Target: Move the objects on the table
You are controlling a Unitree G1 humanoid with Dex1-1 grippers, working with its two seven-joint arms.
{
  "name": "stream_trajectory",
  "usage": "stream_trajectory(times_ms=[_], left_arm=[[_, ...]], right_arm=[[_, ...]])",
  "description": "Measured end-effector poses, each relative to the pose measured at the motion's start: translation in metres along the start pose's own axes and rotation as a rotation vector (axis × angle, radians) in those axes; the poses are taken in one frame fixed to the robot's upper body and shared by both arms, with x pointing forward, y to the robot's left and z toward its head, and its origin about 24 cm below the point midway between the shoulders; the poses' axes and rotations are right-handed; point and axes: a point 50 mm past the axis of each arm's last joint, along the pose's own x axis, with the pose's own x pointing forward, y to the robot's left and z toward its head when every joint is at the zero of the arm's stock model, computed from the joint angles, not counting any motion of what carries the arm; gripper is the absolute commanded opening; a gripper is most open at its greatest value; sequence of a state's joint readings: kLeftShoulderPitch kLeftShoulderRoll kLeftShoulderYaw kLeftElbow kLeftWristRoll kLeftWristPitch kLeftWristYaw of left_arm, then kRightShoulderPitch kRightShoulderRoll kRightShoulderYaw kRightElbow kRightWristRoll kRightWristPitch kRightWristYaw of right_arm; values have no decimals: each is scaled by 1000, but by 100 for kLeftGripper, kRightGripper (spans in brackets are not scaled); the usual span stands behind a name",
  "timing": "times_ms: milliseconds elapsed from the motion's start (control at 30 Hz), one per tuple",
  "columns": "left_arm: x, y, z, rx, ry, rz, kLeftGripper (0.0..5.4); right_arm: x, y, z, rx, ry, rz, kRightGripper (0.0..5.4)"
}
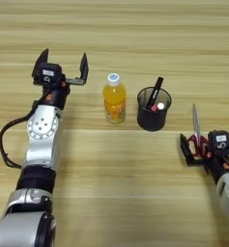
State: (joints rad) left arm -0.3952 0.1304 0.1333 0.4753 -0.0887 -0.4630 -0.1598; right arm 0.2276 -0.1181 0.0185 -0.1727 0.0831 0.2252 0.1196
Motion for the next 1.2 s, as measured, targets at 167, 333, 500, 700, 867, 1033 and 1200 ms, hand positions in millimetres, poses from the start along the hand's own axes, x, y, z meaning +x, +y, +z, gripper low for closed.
stream_trajectory(times_ms=[167, 333, 500, 700, 867, 1033, 1200], left_arm=[[1, -1, 1, -1, -4, -1, 539], [1, -1, 1, -2, -4, -1, 539], [1, -1, 1, -3, -4, -2, 539], [1, -1, 1, -7, -4, -9, 540], [1, -2, 1, -9, -5, -11, 540], [1, -2, 1, -9, -5, -14, 540], [1, -3, 0, -14, -5, -16, 540]], right_arm=[[-2, -2, -9, 10, 71, -10, 540], [-2, -4, -12, 19, 97, -20, 540], [3, -8, -11, 35, 99, -36, 540], [18, -14, -13, 107, 118, -40, 501], [26, -17, -12, 162, 123, -36, 442], [29, -18, -12, 168, 124, -23, 376], [29, -18, -12, 171, 126, -3, 329]])
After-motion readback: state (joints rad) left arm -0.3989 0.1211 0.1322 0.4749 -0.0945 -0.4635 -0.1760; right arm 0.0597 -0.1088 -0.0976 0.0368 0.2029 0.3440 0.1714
